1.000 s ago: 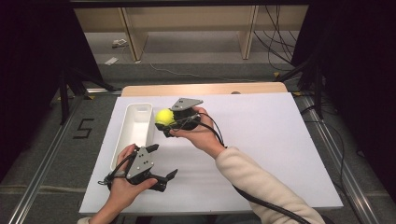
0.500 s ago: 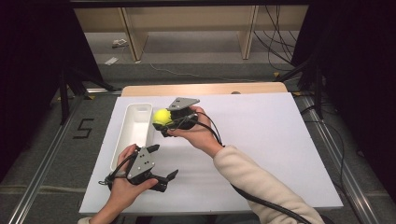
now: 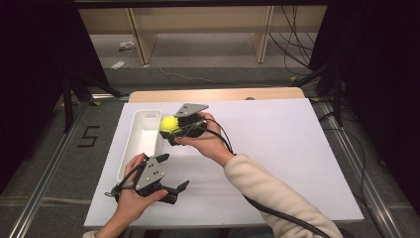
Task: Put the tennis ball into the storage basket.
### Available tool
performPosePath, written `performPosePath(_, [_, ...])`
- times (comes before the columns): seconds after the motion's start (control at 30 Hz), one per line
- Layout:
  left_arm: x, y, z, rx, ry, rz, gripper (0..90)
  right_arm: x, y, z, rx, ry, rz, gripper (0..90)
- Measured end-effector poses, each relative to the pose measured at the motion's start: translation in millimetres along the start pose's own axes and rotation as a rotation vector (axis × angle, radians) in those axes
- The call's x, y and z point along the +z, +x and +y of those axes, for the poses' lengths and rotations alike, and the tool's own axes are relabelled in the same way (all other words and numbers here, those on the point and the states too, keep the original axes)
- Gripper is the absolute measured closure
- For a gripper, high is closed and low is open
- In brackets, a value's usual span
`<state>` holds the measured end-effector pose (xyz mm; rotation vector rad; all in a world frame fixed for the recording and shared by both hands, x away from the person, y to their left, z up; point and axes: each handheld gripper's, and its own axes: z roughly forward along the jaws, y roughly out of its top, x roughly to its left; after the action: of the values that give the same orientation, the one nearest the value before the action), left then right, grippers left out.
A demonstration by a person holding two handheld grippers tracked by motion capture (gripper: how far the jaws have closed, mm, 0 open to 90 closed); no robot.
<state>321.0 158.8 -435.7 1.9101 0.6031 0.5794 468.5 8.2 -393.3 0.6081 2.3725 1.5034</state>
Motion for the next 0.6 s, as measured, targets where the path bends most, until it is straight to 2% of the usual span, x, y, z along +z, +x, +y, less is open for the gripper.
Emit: performPosePath(0.6, [-0.1,-0.2,-0.1,0.001,0.002,-0.001,0.0,7.2,3.1,6.6,-0.003,0.000,0.014,26.1])
